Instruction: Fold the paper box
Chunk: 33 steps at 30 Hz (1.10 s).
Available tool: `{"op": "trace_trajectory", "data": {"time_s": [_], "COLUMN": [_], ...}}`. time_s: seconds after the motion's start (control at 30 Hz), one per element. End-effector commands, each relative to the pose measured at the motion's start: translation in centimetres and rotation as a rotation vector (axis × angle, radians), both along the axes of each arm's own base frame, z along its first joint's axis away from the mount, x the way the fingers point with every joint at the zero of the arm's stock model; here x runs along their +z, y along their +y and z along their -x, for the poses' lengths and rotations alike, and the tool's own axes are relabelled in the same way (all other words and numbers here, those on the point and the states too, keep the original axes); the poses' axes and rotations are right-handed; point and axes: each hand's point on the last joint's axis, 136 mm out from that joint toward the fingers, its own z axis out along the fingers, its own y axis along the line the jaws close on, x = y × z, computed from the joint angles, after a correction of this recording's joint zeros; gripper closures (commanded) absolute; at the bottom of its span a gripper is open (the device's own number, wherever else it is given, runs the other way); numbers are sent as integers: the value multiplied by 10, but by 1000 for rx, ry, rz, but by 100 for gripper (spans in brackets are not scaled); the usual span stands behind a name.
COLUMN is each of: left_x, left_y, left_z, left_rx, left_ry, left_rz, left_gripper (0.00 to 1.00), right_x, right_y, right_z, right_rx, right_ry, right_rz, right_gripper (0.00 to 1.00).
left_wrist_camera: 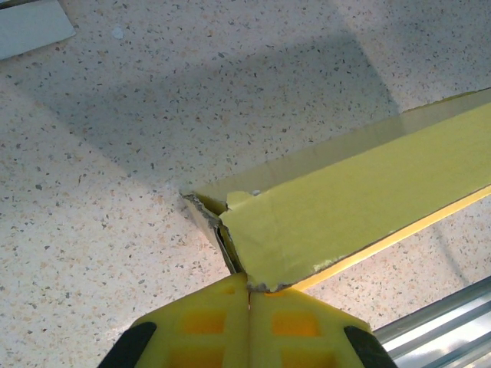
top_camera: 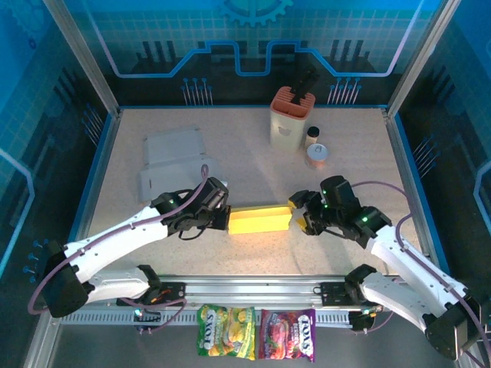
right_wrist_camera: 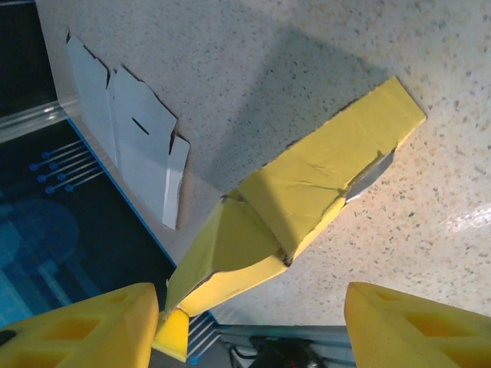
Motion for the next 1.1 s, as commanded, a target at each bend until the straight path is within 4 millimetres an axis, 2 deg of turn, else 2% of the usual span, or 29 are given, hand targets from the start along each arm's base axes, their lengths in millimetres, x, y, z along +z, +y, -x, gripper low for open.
{"op": "trace_trajectory", "data": {"time_s": [0.0, 0.23, 0.57, 0.73, 1.07], "left_x": [-22, -22, -18, -12, 30], "left_y": [17, 15, 12, 9, -2], "left_z": [18, 18, 17, 16, 11], "left_rx": [10, 7, 9, 42, 132], "left_ry": [84, 86, 84, 86, 66], "left_rz": [-85, -81, -66, -29, 140], "left_gripper": [100, 100, 100, 99, 69], "right_x": [-1, -14, -30, -45, -62], "right_y": [4, 4, -5, -10, -17], "right_z": [-3, -8, -4, 4, 17], "right_rx": [-70, -91, -87, -64, -45], "right_ry": [48, 52, 39, 72, 132], "right_rz": [-90, -95, -48, -6, 51], "right_gripper": [35, 39, 62, 65, 69]}}
